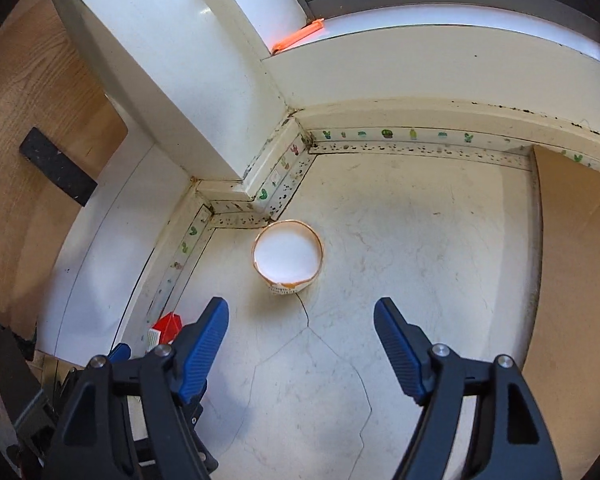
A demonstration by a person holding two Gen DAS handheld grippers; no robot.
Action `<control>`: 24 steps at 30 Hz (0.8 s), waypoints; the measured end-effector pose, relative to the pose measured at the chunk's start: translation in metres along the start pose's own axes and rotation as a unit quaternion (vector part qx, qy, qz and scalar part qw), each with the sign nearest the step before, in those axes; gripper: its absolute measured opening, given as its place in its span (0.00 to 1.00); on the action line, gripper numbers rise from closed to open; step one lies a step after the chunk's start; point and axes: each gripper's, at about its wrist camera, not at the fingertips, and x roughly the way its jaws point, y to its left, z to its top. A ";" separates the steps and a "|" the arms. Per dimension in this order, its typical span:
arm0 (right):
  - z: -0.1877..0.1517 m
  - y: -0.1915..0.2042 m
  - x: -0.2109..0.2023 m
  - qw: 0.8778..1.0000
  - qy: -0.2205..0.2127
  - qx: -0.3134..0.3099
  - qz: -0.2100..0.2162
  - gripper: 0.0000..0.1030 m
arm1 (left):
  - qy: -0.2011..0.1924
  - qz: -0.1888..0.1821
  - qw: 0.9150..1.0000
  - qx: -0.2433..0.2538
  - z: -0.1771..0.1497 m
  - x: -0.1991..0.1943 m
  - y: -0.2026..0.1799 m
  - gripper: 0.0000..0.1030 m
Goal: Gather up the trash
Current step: 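Grasp the red snack packet with the left gripper while the right grasps the paper cup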
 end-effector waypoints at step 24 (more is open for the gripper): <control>-0.027 0.003 0.012 0.997 0.015 -0.057 -0.057 0.47 | 0.016 -0.037 0.999 -0.033 -0.004 0.022 0.004 0.24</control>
